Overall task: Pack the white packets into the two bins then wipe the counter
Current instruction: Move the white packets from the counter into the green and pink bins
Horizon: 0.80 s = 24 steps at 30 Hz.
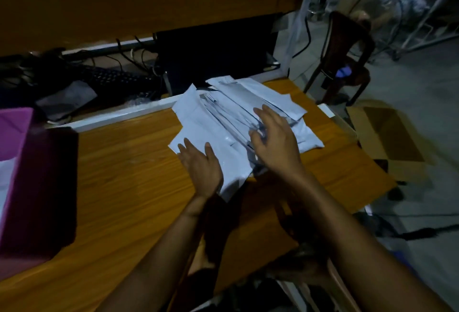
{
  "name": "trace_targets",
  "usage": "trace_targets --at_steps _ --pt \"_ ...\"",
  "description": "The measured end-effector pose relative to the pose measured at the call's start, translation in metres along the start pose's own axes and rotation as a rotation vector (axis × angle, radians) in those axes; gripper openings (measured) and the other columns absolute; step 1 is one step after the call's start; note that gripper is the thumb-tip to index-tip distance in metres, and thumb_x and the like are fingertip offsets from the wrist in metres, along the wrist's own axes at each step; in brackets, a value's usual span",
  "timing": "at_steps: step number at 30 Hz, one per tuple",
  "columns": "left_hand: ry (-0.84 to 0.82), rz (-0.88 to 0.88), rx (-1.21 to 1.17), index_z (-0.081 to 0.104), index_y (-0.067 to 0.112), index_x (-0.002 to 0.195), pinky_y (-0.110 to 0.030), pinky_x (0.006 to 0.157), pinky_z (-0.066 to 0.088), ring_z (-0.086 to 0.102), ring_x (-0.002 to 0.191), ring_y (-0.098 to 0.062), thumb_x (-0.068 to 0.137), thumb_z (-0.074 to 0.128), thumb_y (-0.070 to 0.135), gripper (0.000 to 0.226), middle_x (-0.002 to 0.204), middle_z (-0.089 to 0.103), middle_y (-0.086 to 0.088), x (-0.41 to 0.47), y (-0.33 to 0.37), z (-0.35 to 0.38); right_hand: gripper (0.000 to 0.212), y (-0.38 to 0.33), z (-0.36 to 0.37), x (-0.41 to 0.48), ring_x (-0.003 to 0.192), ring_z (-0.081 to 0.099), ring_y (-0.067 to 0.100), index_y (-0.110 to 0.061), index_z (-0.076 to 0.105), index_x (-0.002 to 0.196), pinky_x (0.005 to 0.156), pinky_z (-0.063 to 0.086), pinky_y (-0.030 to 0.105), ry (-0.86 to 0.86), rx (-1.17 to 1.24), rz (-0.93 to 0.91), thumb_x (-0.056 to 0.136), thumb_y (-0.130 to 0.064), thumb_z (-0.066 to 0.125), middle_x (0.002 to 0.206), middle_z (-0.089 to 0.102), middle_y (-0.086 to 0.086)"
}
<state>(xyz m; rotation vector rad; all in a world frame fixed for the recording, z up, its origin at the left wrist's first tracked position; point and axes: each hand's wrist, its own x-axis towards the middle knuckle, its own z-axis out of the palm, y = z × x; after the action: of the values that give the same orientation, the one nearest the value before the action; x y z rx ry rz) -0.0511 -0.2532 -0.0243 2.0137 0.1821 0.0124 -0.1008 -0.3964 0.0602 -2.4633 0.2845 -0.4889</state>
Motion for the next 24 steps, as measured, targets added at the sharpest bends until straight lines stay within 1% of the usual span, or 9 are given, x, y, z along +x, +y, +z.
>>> trace_targets --at_steps 3,6,9,11,14,17,19,21,24 --pt "0.039 -0.118 0.151 0.009 0.012 0.155 -0.050 0.120 0.002 0.000 0.150 -0.035 0.098 0.032 0.054 0.074 0.162 0.004 -0.016 0.019 -0.003 0.030 0.046 0.014 0.009 0.050 0.136 0.039 0.029 -0.011 0.051 0.137 0.109 0.033 0.038 -0.008 -0.002 -0.045 0.093 -0.025 0.055 0.149 0.042 0.012" --pt "0.034 -0.093 0.299 0.007 0.014 0.155 -0.054 0.118 -0.002 -0.004 0.149 -0.035 0.095 0.026 0.061 0.078 0.163 -0.001 -0.014 0.025 -0.005 0.045 0.045 0.032 0.021 0.097 0.134 0.043 0.031 -0.005 0.052 0.136 0.109 0.037 0.041 -0.063 -0.025 -0.066 0.095 -0.024 0.053 0.148 0.042 0.015" --pt "0.000 -0.040 0.375 0.000 0.015 0.155 -0.056 0.117 -0.004 -0.010 0.149 -0.035 0.094 0.028 0.065 0.084 0.163 -0.009 -0.007 0.033 -0.010 0.049 0.043 0.052 0.030 0.136 0.141 0.033 0.031 -0.003 0.051 0.136 0.113 0.032 0.042 -0.198 -0.084 -0.119 0.095 -0.018 0.053 0.152 0.036 0.016" --pt "0.019 0.012 0.380 0.001 0.015 0.156 -0.057 0.117 -0.002 -0.009 0.148 -0.037 0.093 0.028 0.066 0.084 0.163 -0.012 -0.001 0.038 -0.012 0.048 0.047 0.068 0.036 0.152 0.146 0.024 0.029 -0.007 0.049 0.139 0.116 0.027 0.046 -0.318 -0.118 -0.210 0.094 -0.018 0.055 0.155 0.030 0.015" --pt "0.050 0.104 0.381 0.006 0.023 0.156 -0.057 0.117 0.004 -0.004 0.148 -0.040 0.096 0.027 0.061 0.074 0.163 -0.015 0.001 0.044 -0.020 0.047 0.053 0.084 0.049 0.152 0.148 0.017 0.022 -0.022 0.037 0.148 0.118 0.023 0.040 -0.434 -0.067 -0.209 0.098 -0.030 0.051 0.160 0.021 0.008" --pt "0.116 0.189 0.369 0.016 0.028 0.155 -0.053 0.118 0.009 0.000 0.149 -0.035 0.099 0.027 0.054 0.062 0.164 -0.008 -0.002 0.045 -0.026 0.047 0.056 0.087 0.064 0.139 0.147 0.019 0.021 -0.028 0.032 0.150 0.119 0.022 0.041 -0.395 -0.060 -0.203 0.098 -0.047 0.041 0.160 0.021 0.005" --pt "0.147 0.252 0.333 0.023 0.024 0.153 -0.048 0.121 0.010 0.001 0.150 -0.021 0.103 0.029 0.046 0.056 0.163 0.003 -0.002 0.045 -0.026 0.048 0.062 0.083 0.071 0.132 0.147 0.019 0.020 -0.029 0.029 0.150 0.120 0.020 0.041 -0.375 -0.079 -0.199 0.094 -0.055 0.030 0.160 0.021 0.005" --pt "0.159 0.280 0.291 0.028 0.019 0.152 -0.042 0.123 0.007 0.003 0.150 -0.013 0.105 0.030 0.038 0.050 0.163 0.010 -0.001 0.046 -0.029 0.047 0.058 0.077 0.074 0.127 0.147 0.021 0.022 -0.029 0.030 0.150 0.119 0.021 0.041 -0.343 -0.091 -0.214 0.096 -0.051 0.027 0.159 0.024 0.006" --pt "0.161 0.235 0.180 0.032 0.016 0.150 -0.028 0.122 0.003 0.008 0.151 -0.019 0.106 0.032 0.033 0.048 0.162 0.014 0.004 0.046 -0.033 0.044 0.044 0.071 0.078 0.120 0.143 0.030 0.022 -0.025 0.038 0.147 0.115 0.031 0.035 -0.293 -0.073 -0.218 0.103 -0.033 0.037 0.156 0.032 0.005"
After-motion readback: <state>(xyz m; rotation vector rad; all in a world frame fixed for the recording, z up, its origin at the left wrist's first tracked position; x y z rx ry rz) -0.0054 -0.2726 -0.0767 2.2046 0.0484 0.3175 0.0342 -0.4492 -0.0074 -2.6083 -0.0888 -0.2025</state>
